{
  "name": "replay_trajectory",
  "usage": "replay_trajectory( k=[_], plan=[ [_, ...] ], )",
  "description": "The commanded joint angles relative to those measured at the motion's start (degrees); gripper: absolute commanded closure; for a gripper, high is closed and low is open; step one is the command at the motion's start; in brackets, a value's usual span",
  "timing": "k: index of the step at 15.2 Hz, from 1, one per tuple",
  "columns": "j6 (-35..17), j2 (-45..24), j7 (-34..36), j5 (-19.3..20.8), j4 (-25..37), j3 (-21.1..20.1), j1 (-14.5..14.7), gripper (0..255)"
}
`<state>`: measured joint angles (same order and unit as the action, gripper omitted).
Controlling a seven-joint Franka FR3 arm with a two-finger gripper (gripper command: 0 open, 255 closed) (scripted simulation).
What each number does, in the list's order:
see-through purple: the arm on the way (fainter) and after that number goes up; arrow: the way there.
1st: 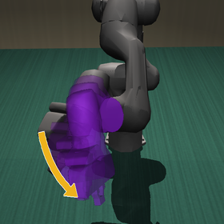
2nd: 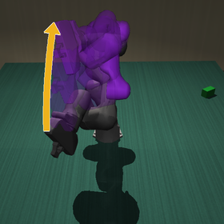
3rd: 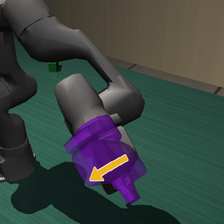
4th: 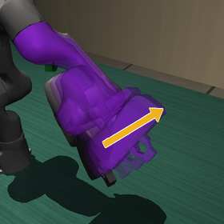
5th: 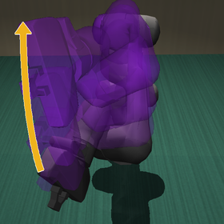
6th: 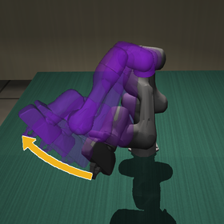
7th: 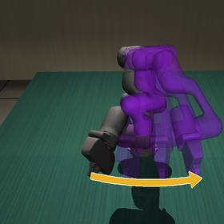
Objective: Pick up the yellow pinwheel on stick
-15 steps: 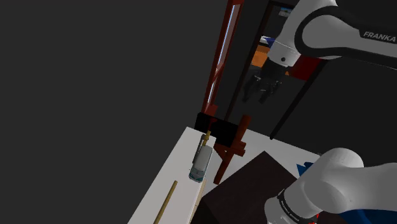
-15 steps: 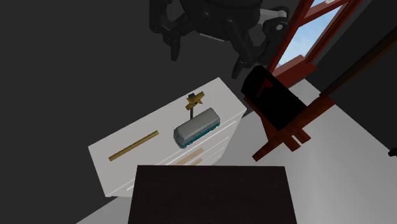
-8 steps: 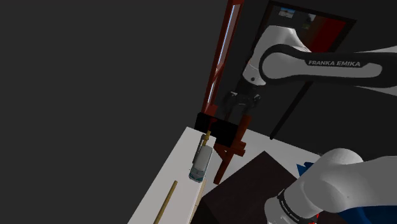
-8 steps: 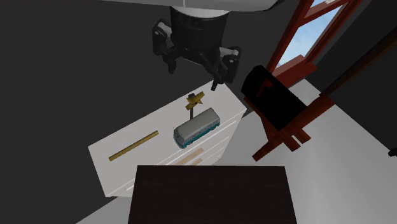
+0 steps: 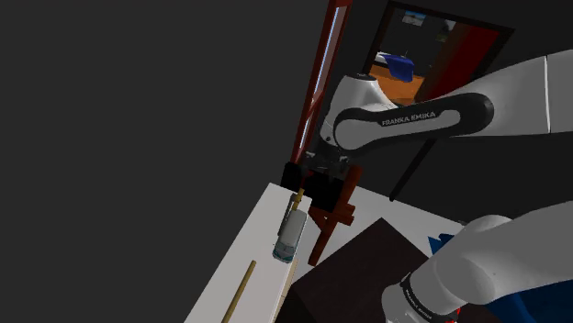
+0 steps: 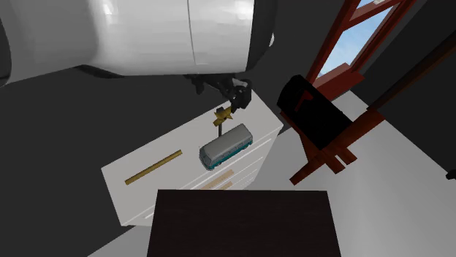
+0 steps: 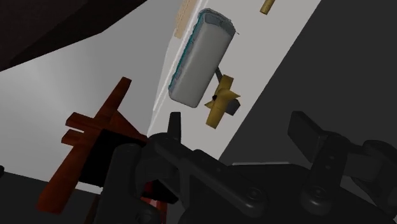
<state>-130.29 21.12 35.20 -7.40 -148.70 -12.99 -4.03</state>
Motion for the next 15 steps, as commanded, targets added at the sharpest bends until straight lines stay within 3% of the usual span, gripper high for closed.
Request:
replay_trajectory(
  k=[1,5,10,15],
  plan=[
    [-4.0,-4.2,3.7,1.3,0.1,-1.5,-1.0,0],
    [-11.1,-14.1,12.4,6.3,2.0,-3.9,-3.2,0],
    [-17.6,-27.1,25.8,16.6,6.5,-3.9,-4.4,0],
    [-21.3,-31.0,28.1,19.7,6.4,-2.7,-3.7,0]
  ],
)
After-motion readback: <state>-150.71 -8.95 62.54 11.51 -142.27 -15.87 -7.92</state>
